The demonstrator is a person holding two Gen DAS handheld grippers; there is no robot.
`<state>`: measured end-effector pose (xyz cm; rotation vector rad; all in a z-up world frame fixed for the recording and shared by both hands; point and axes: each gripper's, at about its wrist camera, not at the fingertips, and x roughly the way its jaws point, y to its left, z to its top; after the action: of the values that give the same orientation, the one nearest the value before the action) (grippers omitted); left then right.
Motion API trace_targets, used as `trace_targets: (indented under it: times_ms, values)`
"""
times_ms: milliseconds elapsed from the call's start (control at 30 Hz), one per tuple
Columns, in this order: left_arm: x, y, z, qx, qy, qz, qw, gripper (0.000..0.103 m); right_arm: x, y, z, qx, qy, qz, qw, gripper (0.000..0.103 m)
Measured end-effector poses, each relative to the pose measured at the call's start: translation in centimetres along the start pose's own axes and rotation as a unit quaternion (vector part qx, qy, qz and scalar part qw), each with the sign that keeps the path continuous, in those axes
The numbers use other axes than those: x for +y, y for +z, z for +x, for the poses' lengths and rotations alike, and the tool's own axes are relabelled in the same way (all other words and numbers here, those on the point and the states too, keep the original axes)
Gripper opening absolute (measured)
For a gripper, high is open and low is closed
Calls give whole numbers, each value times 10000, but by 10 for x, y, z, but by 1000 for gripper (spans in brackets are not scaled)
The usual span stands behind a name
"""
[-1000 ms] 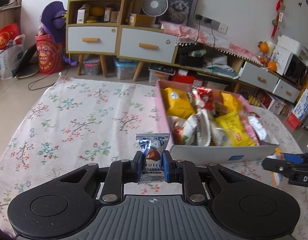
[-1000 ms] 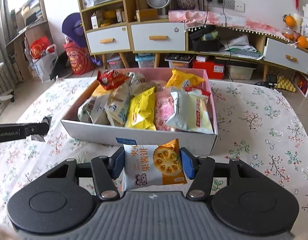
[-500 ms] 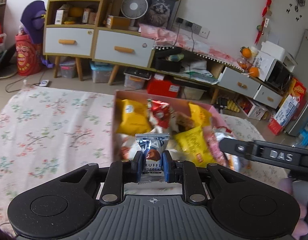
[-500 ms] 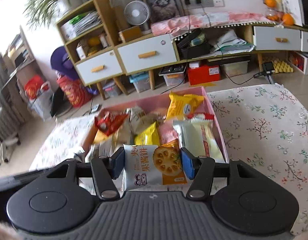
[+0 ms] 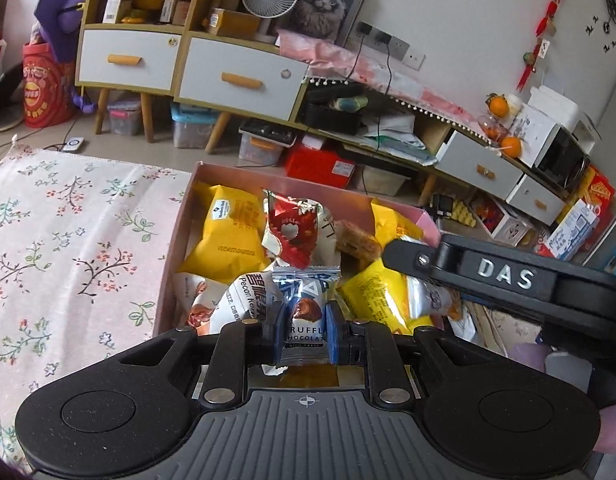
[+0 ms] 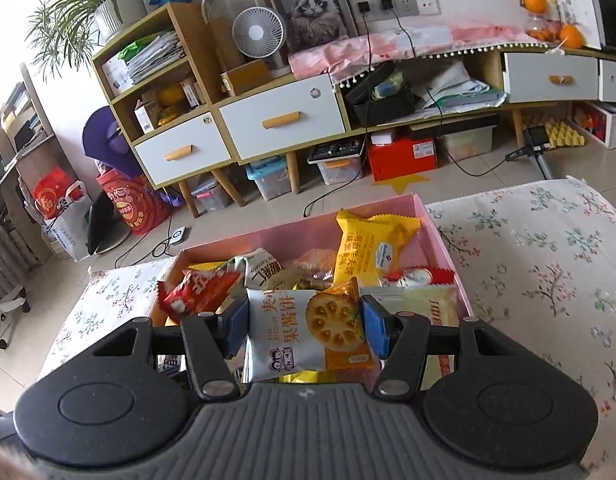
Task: Organize snacks
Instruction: 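Carry the truffle and lotus biscuit packets into the pink box and open both grippers, then withdraw both grippers from the filled box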
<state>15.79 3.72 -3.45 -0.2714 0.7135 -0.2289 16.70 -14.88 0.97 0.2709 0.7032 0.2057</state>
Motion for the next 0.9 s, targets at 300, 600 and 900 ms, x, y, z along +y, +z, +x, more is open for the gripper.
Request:
trace_targets:
  times_ms: [300,600,900]
  values:
    - [-8,-3,0,-32,59,156,9999,21,6,2,6,-44,129,-145,9998,66]
    - [-18,-2,-12,-123,65,254,9996,53,4,10,-6,-158,209,-53,9996,81]
    - [-27,-6,-25,-9,235,460,9987,76,-13,10,-22,-150,-81,58,9998,88]
